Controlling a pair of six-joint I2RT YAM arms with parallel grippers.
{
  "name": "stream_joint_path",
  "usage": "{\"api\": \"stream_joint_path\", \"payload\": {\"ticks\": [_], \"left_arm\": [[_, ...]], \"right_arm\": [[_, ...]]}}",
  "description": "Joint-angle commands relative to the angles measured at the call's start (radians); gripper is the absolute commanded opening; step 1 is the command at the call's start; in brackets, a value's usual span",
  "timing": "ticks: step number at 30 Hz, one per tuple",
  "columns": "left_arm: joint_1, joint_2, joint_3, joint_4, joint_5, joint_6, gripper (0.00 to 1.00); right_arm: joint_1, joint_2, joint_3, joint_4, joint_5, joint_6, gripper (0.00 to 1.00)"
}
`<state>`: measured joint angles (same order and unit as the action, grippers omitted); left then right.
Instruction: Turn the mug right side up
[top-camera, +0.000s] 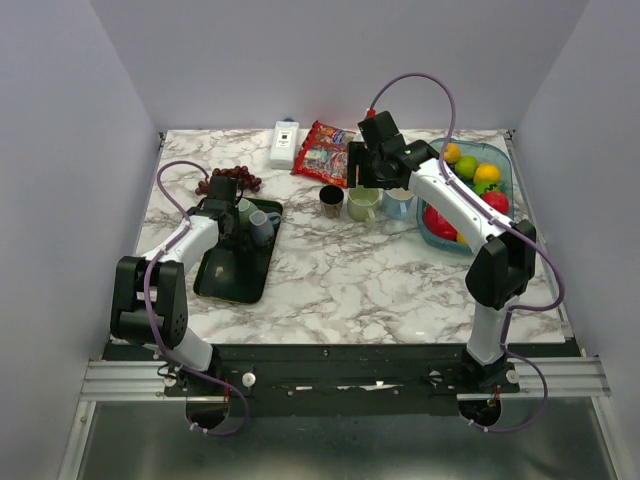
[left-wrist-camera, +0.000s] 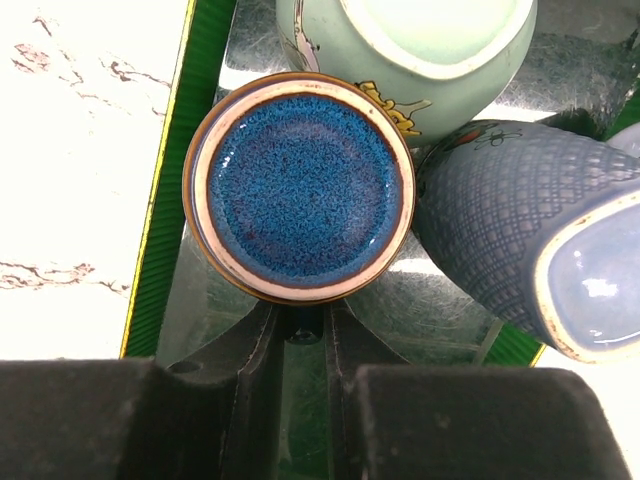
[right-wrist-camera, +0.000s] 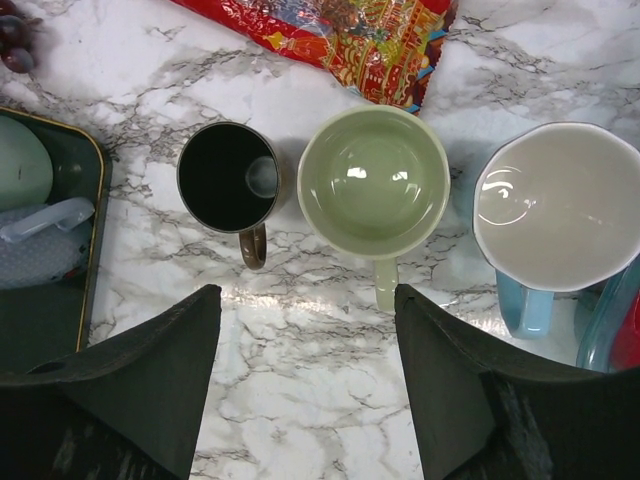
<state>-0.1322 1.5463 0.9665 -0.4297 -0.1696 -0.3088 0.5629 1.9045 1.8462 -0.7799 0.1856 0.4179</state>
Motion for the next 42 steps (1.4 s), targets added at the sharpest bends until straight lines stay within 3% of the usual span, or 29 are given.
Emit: {"api": "stream_joint_path", "payload": {"ticks": [1,13,17,22,28,33,38,42], "left_arm": [[0.006,-0.054,0.017,-0.035,-0.027,-0.033,0.0],[0.006,-0.25,0.089,-0.176,0.084,-0.098,0.0],[0.006,-0.295,0.173,-0.193,0.162,-0.111,0.0],[0.006,-0.334,0.259,-0.146,0.364,-0.142,0.0],[0.006,-0.345,0.316,0.044,0.602,-0.265,0.0],[0.006,-0.333,0.285,0.377,0.823,-0.528,0.0],[0.005,-0.312,0.238,0.759,0.927,-0.766,0.0],[0.003,-0.278,0.235,0.882,0.953,-0.855,0.0]], "right_arm": [[-0.001,0.013,0.036,-0.018,-0.024,-0.007,0.76],[-0.001,-0.028,0.007,0.017,-0.107,-0.004,0.76],[-0.001,-0.067,-0.019,0.071,-0.211,-0.004,0.76],[-0.001,-0.122,-0.045,0.177,-0.374,-0.005,0.76],[-0.001,-0.185,-0.067,0.35,-0.626,0.005,0.77],[-0.003,-0.234,-0.068,0.499,-0.79,0.039,0.83],[-0.003,-0.234,-0.042,0.616,-0.853,0.108,0.87],[-0.004,-0.219,-0.015,0.697,-0.908,0.157,0.85]]}}
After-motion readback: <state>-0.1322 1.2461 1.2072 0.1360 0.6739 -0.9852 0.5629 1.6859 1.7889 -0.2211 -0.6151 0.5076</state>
